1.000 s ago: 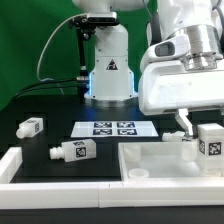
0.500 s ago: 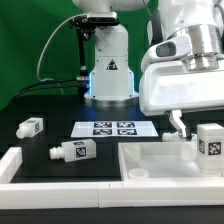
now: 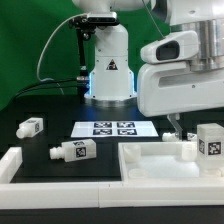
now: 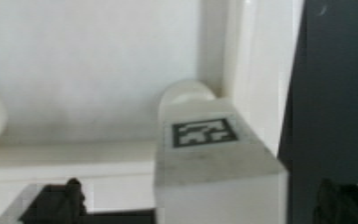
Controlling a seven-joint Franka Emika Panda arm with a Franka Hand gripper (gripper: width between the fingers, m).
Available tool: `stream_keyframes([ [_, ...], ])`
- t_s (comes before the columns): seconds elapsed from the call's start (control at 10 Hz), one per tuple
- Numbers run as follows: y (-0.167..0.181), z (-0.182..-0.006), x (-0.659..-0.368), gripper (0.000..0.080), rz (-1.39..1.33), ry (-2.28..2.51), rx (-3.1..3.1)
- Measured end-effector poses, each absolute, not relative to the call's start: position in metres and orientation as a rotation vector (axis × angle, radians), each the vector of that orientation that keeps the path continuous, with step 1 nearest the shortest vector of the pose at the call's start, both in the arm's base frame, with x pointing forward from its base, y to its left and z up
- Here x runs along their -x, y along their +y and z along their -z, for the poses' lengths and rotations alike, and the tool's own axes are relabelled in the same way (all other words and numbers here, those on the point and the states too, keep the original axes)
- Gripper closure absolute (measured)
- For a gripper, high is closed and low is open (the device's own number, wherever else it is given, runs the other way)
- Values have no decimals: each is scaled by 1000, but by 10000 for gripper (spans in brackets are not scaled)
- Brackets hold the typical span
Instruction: Assemble one leg
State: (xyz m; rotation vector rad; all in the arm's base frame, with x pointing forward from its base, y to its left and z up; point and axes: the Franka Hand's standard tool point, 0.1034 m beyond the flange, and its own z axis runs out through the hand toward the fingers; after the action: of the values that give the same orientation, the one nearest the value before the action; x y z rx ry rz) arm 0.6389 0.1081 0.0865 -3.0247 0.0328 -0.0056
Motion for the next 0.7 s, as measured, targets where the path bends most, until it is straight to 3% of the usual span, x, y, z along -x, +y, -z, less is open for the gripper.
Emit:
stream_keyframes([
  [0.1, 112, -84, -638, 151, 4, 54, 3024],
  [0.2, 110, -84, -638, 237, 5, 56, 3025],
  [0.3, 109, -84, -639, 372, 4, 71, 3025],
  [0.4, 110, -84, -638, 372, 2, 98, 3023],
  [0.5, 109, -83, -638, 514, -3, 186, 3021],
  [0.7, 108, -83, -639, 514, -11, 356, 3006],
])
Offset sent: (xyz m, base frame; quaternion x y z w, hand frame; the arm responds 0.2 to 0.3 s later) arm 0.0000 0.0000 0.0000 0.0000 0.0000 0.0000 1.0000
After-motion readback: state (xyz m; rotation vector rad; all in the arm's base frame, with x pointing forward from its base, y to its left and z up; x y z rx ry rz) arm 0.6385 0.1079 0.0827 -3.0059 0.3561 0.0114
